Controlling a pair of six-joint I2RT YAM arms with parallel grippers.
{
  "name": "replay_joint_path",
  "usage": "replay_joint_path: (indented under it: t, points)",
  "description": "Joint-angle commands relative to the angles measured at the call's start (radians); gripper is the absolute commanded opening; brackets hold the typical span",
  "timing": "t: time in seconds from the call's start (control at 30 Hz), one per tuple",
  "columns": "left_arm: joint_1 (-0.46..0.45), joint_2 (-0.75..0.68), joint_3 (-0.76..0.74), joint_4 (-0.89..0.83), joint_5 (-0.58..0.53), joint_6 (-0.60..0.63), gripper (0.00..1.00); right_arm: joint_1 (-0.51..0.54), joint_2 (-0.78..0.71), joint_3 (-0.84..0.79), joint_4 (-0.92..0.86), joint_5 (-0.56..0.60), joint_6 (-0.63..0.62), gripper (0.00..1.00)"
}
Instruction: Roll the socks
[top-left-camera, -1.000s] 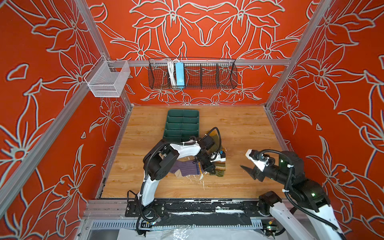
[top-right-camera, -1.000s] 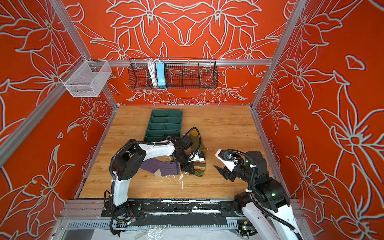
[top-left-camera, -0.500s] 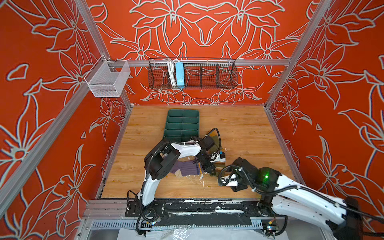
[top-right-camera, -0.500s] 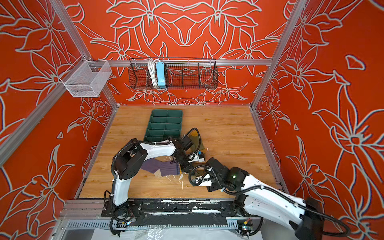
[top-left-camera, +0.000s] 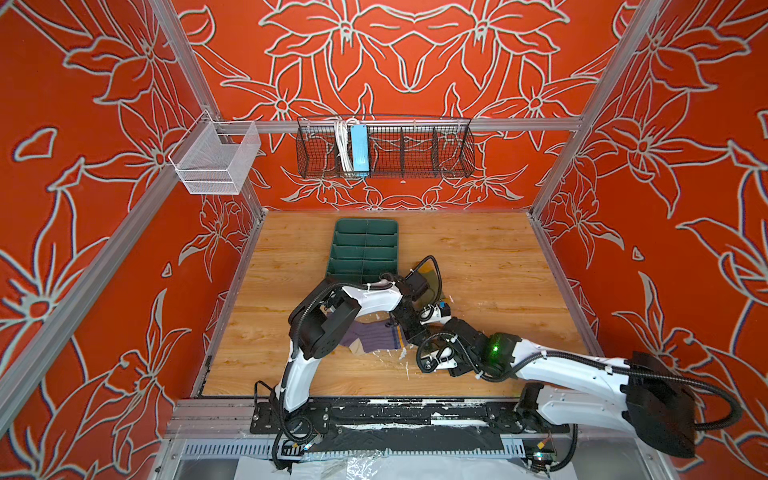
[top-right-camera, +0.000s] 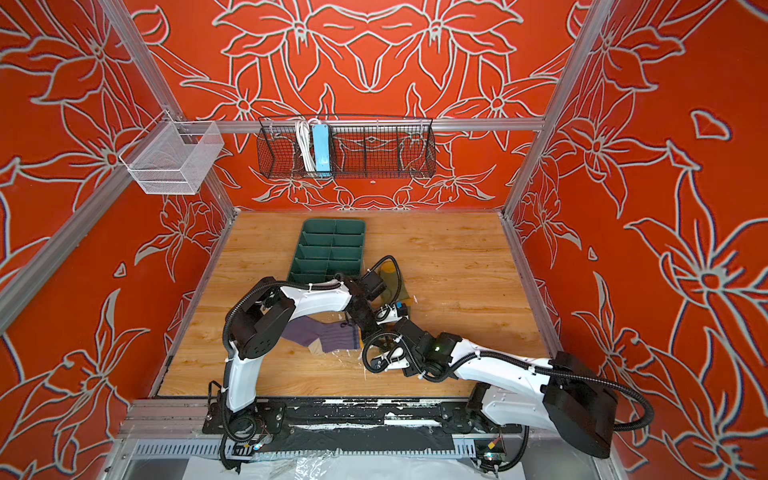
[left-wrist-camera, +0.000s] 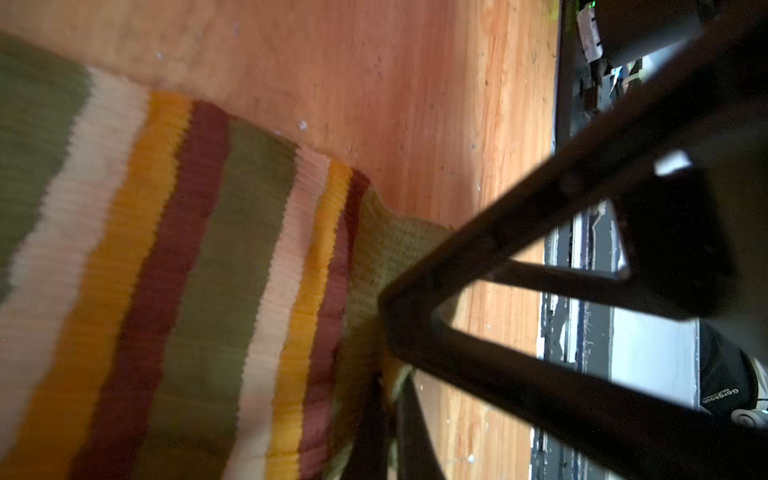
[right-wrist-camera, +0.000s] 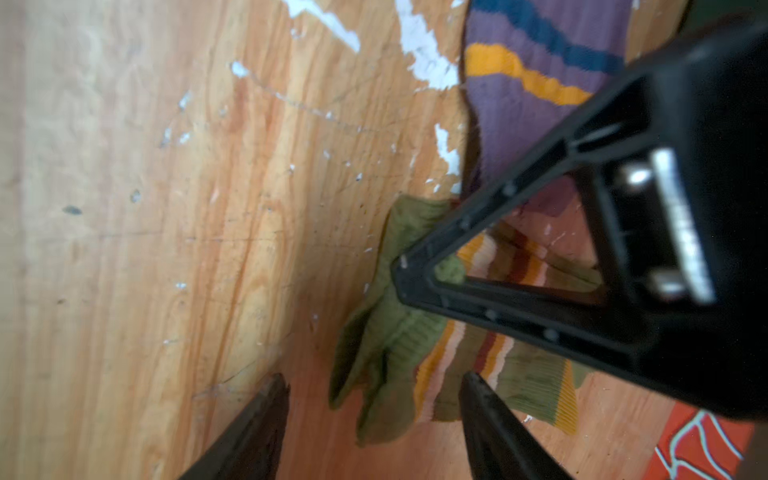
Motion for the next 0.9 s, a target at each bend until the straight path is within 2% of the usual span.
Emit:
replay_joint_path:
  t: [0.0, 0.13, 0.23, 0.4, 0.47, 0.53, 0.57, 0.67, 0.73, 0.8, 0.87]
  points:
    - [0.006, 0.015, -0.003, -0.008, 0.035, 0.004, 0.00, 0.006, 0.006, -0.046, 0.081, 0.032, -0.046, 0.70]
    - [0.006, 0.015, -0.003, -0.006, 0.039, 0.003, 0.00, 0.005, 0.065, -0.034, 0.120, 0.055, -0.039, 0.66]
    - [0.005, 0.016, 0.000, -0.008, 0.041, 0.004, 0.00, 0.005, 0.119, -0.015, 0.124, 0.046, -0.031, 0.57]
    - [0.006, 0.009, -0.003, -0.005, 0.042, 0.004, 0.00, 0.005, 0.138, -0.004, 0.101, 0.031, -0.022, 0.31]
    - [0.006, 0.005, -0.003, -0.003, 0.044, 0.003, 0.00, 0.005, 0.129, -0.009, 0.088, 0.020, -0.023, 0.14]
    - [0.006, 0.001, -0.007, -0.002, 0.042, 0.001, 0.00, 0.006, 0.121, -0.016, 0.075, 0.006, -0.024, 0.03]
    - [0.006, -0.004, -0.011, 0.001, 0.041, -0.003, 0.00, 0.007, 0.117, -0.018, 0.067, -0.001, -0.027, 0.00]
    - [0.006, -0.025, -0.025, 0.017, 0.021, -0.012, 0.00, 0.011, 0.108, -0.015, 0.025, -0.017, -0.023, 0.00]
    - [0.006, -0.049, -0.043, 0.036, -0.005, -0.023, 0.35, 0.011, 0.095, -0.015, 0.012, -0.025, -0.013, 0.00]
    - [0.007, -0.086, -0.063, 0.064, -0.035, -0.035, 0.49, 0.011, 0.090, -0.011, -0.011, -0.033, -0.010, 0.00]
    - [0.014, -0.146, -0.085, 0.100, -0.054, -0.050, 0.56, 0.011, 0.088, -0.001, -0.032, -0.046, 0.003, 0.00]
